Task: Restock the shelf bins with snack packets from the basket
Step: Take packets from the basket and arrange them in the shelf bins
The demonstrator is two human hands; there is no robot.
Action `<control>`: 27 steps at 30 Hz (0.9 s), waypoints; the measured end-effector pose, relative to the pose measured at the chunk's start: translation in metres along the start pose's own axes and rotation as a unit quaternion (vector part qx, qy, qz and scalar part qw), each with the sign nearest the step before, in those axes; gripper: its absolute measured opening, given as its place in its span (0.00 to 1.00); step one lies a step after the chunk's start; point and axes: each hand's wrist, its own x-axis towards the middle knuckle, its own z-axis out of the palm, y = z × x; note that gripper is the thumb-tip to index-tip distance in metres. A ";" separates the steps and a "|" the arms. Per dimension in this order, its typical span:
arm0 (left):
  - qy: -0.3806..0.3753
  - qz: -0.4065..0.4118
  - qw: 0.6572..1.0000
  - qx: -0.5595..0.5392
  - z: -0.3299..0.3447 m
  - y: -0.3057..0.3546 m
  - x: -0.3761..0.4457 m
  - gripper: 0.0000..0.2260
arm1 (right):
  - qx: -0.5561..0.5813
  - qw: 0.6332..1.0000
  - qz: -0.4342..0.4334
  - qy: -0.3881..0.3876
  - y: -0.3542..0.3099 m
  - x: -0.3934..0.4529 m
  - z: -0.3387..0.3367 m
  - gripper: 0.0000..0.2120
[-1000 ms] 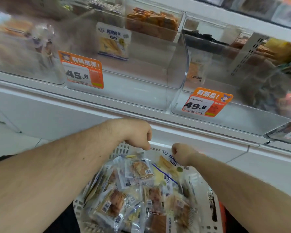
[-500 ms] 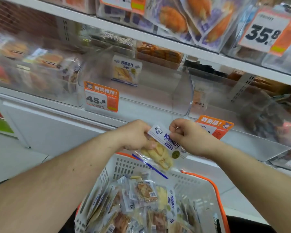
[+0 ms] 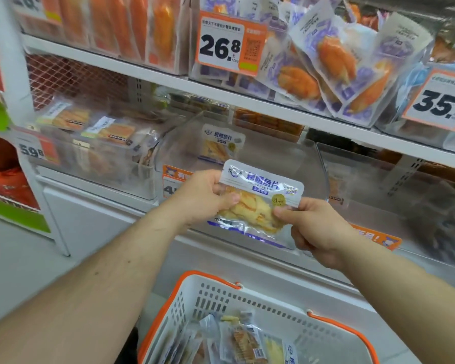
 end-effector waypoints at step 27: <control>0.385 0.041 0.890 0.239 -0.017 -0.025 0.053 0.15 | -0.060 0.991 0.005 0.118 -0.033 0.287 0.083 0.11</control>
